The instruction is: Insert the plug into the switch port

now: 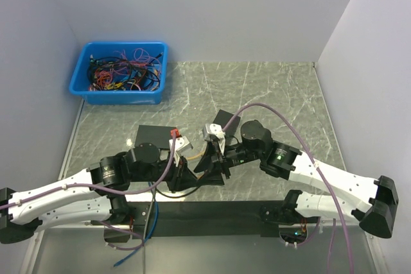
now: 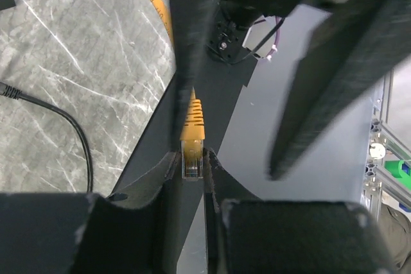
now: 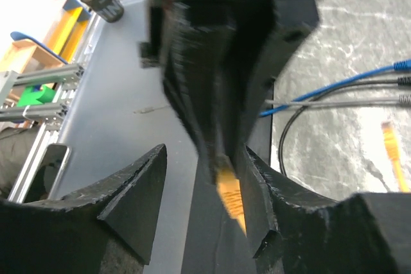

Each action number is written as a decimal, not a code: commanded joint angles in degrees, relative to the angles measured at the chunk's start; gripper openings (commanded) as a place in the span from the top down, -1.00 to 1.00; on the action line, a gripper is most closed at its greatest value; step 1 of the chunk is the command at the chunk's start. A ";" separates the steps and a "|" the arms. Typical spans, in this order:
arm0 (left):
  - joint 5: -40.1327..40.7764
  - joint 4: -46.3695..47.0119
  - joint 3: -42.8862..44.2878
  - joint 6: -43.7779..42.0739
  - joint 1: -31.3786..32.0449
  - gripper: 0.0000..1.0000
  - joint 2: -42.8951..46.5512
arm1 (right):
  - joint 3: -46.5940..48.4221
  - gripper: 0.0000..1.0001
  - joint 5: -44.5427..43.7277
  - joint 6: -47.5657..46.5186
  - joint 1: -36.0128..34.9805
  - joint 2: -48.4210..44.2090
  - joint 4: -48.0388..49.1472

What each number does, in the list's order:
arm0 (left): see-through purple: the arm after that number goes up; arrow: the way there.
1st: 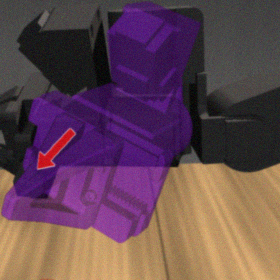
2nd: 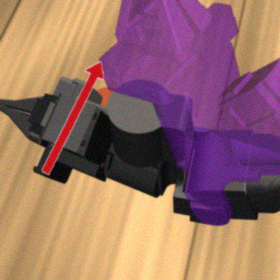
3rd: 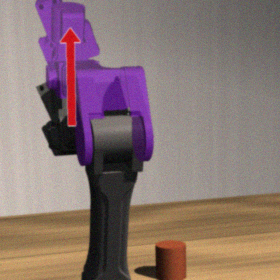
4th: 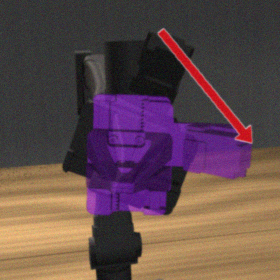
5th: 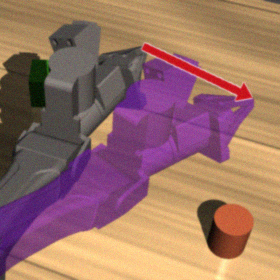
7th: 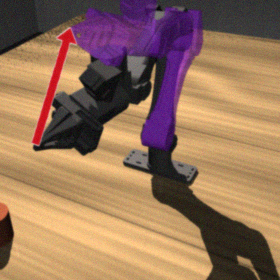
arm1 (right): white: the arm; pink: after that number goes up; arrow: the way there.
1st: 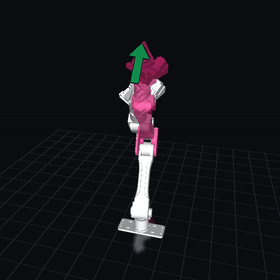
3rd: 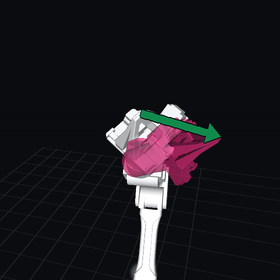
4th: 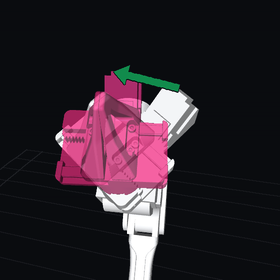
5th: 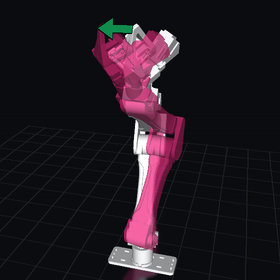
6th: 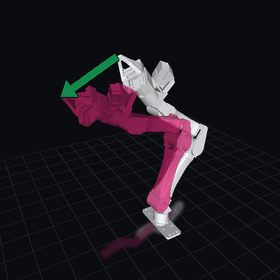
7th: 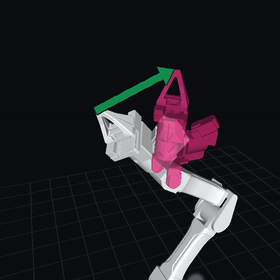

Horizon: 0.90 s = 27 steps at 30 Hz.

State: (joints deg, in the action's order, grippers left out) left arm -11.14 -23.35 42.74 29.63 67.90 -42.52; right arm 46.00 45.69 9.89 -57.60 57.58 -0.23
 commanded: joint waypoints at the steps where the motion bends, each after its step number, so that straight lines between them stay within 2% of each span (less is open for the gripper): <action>1: 0.14 0.50 0.50 0.08 0.92 0.99 1.39 | 1.99 -0.09 -0.87 -1.72 -0.58 1.04 1.28; 17: 3.92 -0.02 0.24 0.08 3.38 0.99 5.60 | 1.46 0.03 -3.07 -2.68 -0.67 2.62 0.67; 27: 10.96 -1.96 0.15 1.92 10.32 0.99 10.27 | 1.29 0.14 -2.80 -2.77 -0.67 1.57 0.67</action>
State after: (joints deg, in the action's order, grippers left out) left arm -1.76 -26.68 42.44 30.09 76.53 -33.12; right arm 45.98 44.40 8.21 -58.61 59.68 0.12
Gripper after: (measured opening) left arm 0.199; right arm 0.441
